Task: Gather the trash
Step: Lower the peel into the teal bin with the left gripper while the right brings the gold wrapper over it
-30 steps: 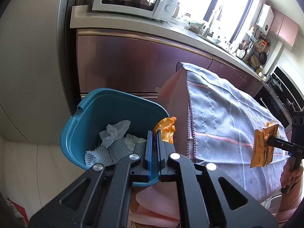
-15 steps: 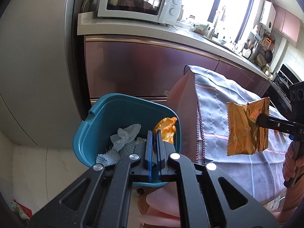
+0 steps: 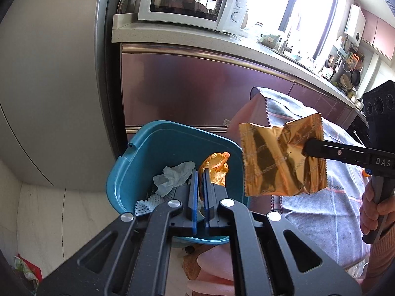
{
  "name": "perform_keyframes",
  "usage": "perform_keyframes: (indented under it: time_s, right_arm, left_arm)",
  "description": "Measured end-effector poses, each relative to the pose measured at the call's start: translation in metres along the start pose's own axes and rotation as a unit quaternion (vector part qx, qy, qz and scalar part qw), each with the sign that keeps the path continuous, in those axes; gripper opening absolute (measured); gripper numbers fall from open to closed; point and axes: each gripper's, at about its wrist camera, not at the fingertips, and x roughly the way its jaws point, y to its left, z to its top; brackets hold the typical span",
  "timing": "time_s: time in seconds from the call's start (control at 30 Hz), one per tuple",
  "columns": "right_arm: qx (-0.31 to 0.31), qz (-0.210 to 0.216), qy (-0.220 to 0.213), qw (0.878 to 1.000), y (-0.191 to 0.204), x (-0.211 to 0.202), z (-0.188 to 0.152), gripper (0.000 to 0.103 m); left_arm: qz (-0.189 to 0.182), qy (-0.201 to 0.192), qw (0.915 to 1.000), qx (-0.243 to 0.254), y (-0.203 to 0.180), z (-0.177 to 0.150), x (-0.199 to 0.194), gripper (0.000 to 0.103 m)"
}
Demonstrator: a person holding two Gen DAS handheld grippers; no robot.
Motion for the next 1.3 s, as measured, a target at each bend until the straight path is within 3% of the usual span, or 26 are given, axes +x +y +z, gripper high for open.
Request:
perform_keyframes:
  time_s: [1.3]
  right_arm:
    - [0.019,-0.043,0.074,0.996,-0.011,0.097,0.013,0.004]
  left_arm:
    - [0.066,0.033,0.9973,-0.007,0.023,0.004,0.051,0.008]
